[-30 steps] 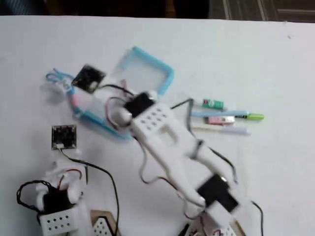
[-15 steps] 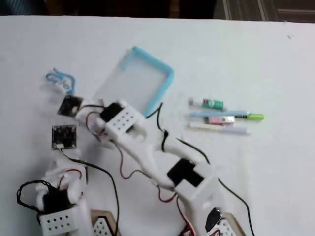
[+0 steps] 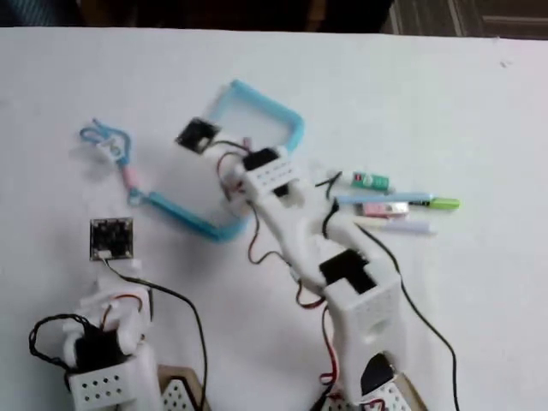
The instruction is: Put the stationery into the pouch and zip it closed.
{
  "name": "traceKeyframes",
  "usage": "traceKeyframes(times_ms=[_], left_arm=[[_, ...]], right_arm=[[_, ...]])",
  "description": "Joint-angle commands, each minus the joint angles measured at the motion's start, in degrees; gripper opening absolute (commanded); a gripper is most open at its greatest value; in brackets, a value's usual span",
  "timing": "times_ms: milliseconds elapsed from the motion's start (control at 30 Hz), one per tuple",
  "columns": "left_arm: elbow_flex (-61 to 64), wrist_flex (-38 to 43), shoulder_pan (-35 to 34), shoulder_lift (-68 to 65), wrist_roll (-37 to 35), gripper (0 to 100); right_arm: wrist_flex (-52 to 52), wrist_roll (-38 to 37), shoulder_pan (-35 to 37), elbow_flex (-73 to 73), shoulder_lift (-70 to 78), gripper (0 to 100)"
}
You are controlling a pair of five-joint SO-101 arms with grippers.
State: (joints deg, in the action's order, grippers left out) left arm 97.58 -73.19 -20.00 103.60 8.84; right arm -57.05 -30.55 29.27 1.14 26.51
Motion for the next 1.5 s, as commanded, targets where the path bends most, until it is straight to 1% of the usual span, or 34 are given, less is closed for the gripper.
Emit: traceKeyframes(times_ms=[0, 100, 300, 367, 433, 500, 567, 633, 667, 733, 800, 900, 967, 1067, 1133, 1200, 1300, 1367, 1467], left_arm=[[-0.5, -0.3, -0.5, 0.4, -0.1, 2], [-0.5, -0.3, -0.5, 0.4, -0.1, 2], [-0.5, -0.3, 0.1, 0.4, 0.1, 3], [-0.5, -0.1, 1.6, 0.4, 0.3, 3], [-0.5, 0.7, 1.6, 0.4, 0.9, 3], [-2.0, 2.0, 1.3, 0.4, 4.7, 3], [-3.6, 5.1, -1.0, 0.6, 11.2, 4], [-4.0, 10.1, -5.4, 0.6, 16.1, 8], [-4.0, 12.7, -8.2, 0.6, 16.5, 12], [-4.2, 18.1, -16.0, 0.6, 14.4, 18], [-3.8, 23.7, -25.3, 0.6, 10.6, 23], [-3.8, 28.6, -37.1, 0.6, 7.8, 22], [-3.8, 29.0, -42.7, 0.6, 7.8, 19], [-3.7, 29.0, -48.7, 0.6, 7.6, 14], [-3.7, 28.7, -50.8, 0.6, 7.5, 12], [-3.7, 26.3, -50.9, 0.6, 7.5, 12], [-3.7, 23.0, -50.9, 0.6, 7.6, 12], [-3.7, 21.2, -50.9, 0.6, 7.6, 12], [-3.8, 19.3, -51.1, 0.6, 7.7, 12]], right_arm=[[-3.6, -2.4, -2.4, 0.6, -1.0, 1.8], [-5.6, -2.3, -1.6, 1.0, -4.4, 1.8], [-5.8, -1.8, 0.5, 1.0, -13.3, 1.8], [-5.9, 0.5, 0.8, 1.0, -16.5, 1.8], [-5.9, 3.3, 0.9, 1.0, -19.5, 1.8], [-5.9, 5.5, 0.9, 1.0, -22.1, 2.0], [-5.7, 7.3, 1.9, 1.1, -24.0, 2.1], [-5.4, 8.7, 4.0, 1.1, -24.7, 2.2], [-5.0, 9.2, 5.6, 1.4, -24.7, 2.2], [-4.1, 10.8, 8.4, 3.3, -23.5, 4.7], [-4.0, 12.6, 11.4, 8.0, -20.6, 11.2], [-4.4, 15.9, 14.8, 18.0, -12.9, 19.7], [-4.9, 17.2, 16.3, 26.0, -5.4, 20.1], [-7.3, 17.6, 18.8, 40.2, 7.8, 20.1], [-9.1, 17.7, 20.4, 50.7, 16.9, 20.1], [-11.3, 17.8, 21.7, 61.7, 25.7, 20.4], [-12.9, 20.2, 22.5, 75.6, 37.1, 20.4], [-13.0, 20.9, 22.5, 82.1, 43.4, 20.5], [-12.0, 20.8, 22.2, 85.0, 49.4, 20.5]])
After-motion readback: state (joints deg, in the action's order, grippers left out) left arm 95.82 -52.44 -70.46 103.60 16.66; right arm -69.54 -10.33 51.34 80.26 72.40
